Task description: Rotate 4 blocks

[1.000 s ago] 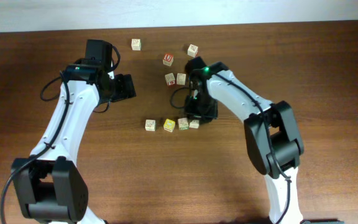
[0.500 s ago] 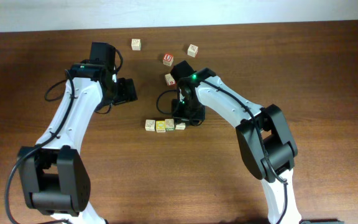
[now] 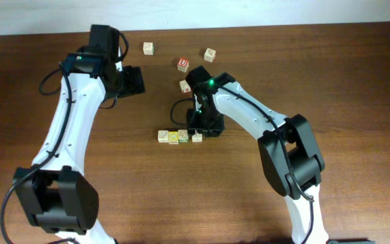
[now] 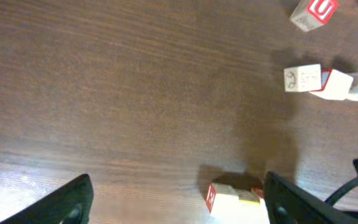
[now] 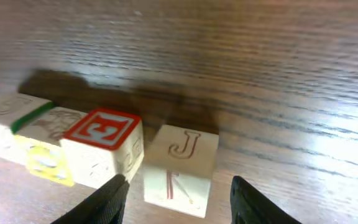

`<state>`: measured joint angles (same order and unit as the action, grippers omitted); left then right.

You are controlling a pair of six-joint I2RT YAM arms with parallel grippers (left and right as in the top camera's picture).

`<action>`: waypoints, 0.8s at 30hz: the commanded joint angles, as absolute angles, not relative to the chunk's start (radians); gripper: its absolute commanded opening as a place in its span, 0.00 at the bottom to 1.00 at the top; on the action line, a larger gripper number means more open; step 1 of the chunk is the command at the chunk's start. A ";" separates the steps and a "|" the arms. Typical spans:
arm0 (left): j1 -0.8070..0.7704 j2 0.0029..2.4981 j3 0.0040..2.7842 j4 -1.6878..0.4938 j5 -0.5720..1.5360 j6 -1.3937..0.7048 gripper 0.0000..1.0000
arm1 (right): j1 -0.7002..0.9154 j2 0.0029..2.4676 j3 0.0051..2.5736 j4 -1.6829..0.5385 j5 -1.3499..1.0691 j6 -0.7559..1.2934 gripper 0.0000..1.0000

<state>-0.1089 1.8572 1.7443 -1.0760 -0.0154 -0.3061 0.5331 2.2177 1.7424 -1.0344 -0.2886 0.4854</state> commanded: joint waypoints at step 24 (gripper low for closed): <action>-0.200 1.459 1.328 -0.944 -0.180 -0.415 0.00 | 0.548 1.826 1.626 -1.017 -0.078 0.404 0.04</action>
<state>-0.2012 1.5238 1.5146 -1.0565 -0.2169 -0.3740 0.5396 1.8271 1.7233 -1.0702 -0.0528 0.4076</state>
